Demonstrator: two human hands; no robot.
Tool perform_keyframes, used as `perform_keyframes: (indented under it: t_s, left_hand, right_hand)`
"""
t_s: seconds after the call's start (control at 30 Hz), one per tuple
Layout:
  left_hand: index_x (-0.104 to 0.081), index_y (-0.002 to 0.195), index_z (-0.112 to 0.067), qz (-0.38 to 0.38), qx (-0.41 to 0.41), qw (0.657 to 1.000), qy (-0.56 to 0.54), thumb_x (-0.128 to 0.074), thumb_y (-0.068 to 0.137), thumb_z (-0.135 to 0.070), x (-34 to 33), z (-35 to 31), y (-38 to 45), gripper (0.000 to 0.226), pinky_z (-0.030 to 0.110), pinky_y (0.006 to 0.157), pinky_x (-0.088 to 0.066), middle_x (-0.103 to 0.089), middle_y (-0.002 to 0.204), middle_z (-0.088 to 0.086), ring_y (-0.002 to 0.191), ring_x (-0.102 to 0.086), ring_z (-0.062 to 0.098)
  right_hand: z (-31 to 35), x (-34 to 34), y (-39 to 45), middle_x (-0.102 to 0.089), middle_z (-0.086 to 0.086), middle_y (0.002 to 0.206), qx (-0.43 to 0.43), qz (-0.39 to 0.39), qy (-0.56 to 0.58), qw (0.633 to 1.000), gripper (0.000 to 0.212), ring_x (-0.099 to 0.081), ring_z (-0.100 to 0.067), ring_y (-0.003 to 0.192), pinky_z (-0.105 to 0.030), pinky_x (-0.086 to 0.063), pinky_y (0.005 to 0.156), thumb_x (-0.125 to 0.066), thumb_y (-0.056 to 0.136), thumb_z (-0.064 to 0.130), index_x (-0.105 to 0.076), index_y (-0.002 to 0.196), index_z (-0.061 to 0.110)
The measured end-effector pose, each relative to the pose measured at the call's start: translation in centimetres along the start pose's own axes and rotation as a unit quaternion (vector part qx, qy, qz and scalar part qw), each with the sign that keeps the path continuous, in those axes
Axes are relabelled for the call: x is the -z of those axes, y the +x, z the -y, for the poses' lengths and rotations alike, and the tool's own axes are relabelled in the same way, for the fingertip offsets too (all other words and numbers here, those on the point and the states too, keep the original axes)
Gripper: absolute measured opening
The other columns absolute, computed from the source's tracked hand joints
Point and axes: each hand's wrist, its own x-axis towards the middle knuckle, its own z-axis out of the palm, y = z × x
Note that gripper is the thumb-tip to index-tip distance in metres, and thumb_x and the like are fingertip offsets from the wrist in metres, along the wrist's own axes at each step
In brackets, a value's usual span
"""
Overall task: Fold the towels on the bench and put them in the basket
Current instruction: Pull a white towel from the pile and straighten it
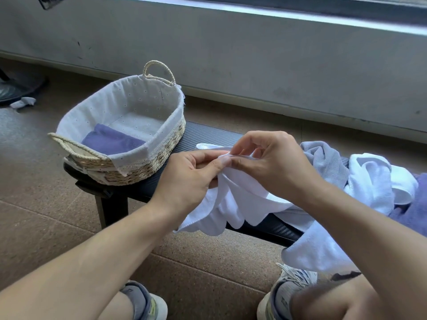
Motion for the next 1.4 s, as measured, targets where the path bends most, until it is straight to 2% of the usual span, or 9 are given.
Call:
perform_keyframes:
  t_s: [0.17, 0.33, 0.57, 0.67, 0.77, 0.9, 1.07, 1.27, 1.4]
  left_hand:
    - [-0.077, 0.106, -0.004, 0.034, 0.028, 0.999, 0.0, -0.074, 0.085, -0.012, 0.7, -0.6, 0.2, 0.024, 0.03, 0.084, -0.061, -0.078, 0.099, 0.013, 0.095, -0.076, 0.024]
    - [-0.078, 0.099, -0.006, 0.113, 0.023, 0.988, 0.103, -0.073, 0.078, -0.024, 2.9, -2.2, 0.7, 0.028, 0.026, 0.08, -0.059, -0.079, 0.097, 0.012, 0.09, -0.075, 0.019]
    - [-0.077, 0.1, -0.003, 0.177, 0.013, 0.971, 0.159, -0.072, 0.082, -0.016, 4.3, -3.8, -0.2, 0.023, 0.025, 0.078, -0.06, -0.079, 0.095, 0.011, 0.088, -0.075, 0.017]
    - [-0.078, 0.1, -0.004, 0.211, 0.013, 0.962, 0.175, -0.071, 0.084, -0.011, 4.4, -4.3, -0.7, 0.019, 0.025, 0.078, -0.06, -0.079, 0.095, 0.01, 0.089, -0.075, 0.017]
    - [-0.079, 0.099, -0.005, 0.212, 0.013, 0.96, 0.184, -0.071, 0.083, -0.012, 4.7, -4.5, -1.0, 0.019, 0.034, 0.083, -0.06, -0.079, 0.095, 0.011, 0.088, -0.075, 0.019]
    - [-0.076, 0.096, -0.007, 0.15, -0.018, 0.976, 0.158, -0.069, 0.08, -0.021, 5.0, -4.9, -0.9, 0.022, 0.029, 0.072, -0.061, -0.078, 0.088, 0.007, 0.08, -0.073, 0.015]
    - [-0.072, 0.089, -0.024, -0.055, -0.123, 0.985, 0.111, -0.073, 0.089, -0.037, 5.0, -3.8, 0.3, 0.012, 0.038, 0.08, -0.049, -0.069, 0.082, -0.004, 0.082, -0.06, 0.012]
    - [-0.065, 0.095, -0.025, -0.156, -0.188, 0.966, 0.084, -0.06, 0.101, -0.028, 5.1, -4.1, 0.5, 0.008, 0.031, 0.08, -0.049, -0.065, 0.083, -0.012, 0.081, -0.058, 0.006]
    - [-0.066, 0.093, -0.025, -0.166, -0.184, 0.964, 0.095, -0.059, 0.102, -0.023, 5.1, -4.2, 0.6, 0.011, 0.021, 0.071, -0.049, -0.066, 0.077, -0.014, 0.075, -0.058, 0.003]
  right_hand:
    - [0.3, 0.3, 0.2, -0.069, 0.015, 0.072, -0.006, 0.018, 0.0, 1.0, 0.02, -0.059, -0.002, 0.06, -0.019, -0.042, 0.053, -0.086, 0.074, 0.045, -0.069, 0.079, 0.037]
    - [0.9, 1.8, -0.1, -0.068, 0.008, 0.075, 0.007, 0.163, -0.058, 0.985, 0.029, -0.06, -0.007, 0.072, -0.024, -0.045, 0.065, -0.086, 0.074, 0.041, -0.074, 0.1, 0.035]
    - [2.7, 1.9, -1.0, -0.065, 0.003, 0.075, 0.045, 0.254, -0.111, 0.96, 0.041, -0.054, -0.008, 0.067, -0.021, -0.039, 0.059, -0.085, 0.074, 0.046, -0.066, 0.108, 0.036]
    - [2.7, 1.4, -1.1, -0.066, 0.005, 0.074, 0.038, 0.249, -0.118, 0.961, 0.031, -0.058, -0.012, 0.072, -0.027, -0.041, 0.061, -0.084, 0.074, 0.049, -0.069, 0.093, 0.03]
    - [2.4, 1.2, -0.9, -0.064, 0.009, 0.065, 0.021, 0.219, -0.099, 0.97, 0.034, -0.055, -0.01, 0.061, -0.027, -0.04, 0.056, -0.086, 0.069, 0.052, -0.059, 0.077, 0.034]
    - [2.5, 1.4, -1.0, -0.064, 0.004, 0.06, 0.017, 0.173, -0.007, 0.985, 0.039, -0.043, -0.009, 0.049, -0.031, -0.037, 0.051, -0.087, 0.068, 0.05, -0.054, 0.075, 0.03]
    - [2.8, 1.9, -1.0, -0.066, -0.01, 0.063, 0.032, 0.146, 0.021, 0.989, 0.042, -0.038, -0.013, 0.052, -0.034, -0.036, 0.049, -0.081, 0.073, 0.053, -0.057, 0.085, 0.02]
    - [3.0, 2.0, -1.4, -0.049, 0.0, 0.048, 0.061, 0.069, 0.017, 0.996, 0.036, -0.027, -0.014, 0.051, -0.024, -0.026, 0.046, -0.082, 0.073, 0.05, -0.067, 0.078, 0.018]
    - [2.8, 2.8, -1.2, -0.04, 0.007, 0.046, 0.033, 0.05, -0.002, 0.998, 0.041, -0.029, -0.011, 0.047, -0.021, -0.024, 0.045, -0.075, 0.066, 0.061, -0.071, 0.074, 0.021]
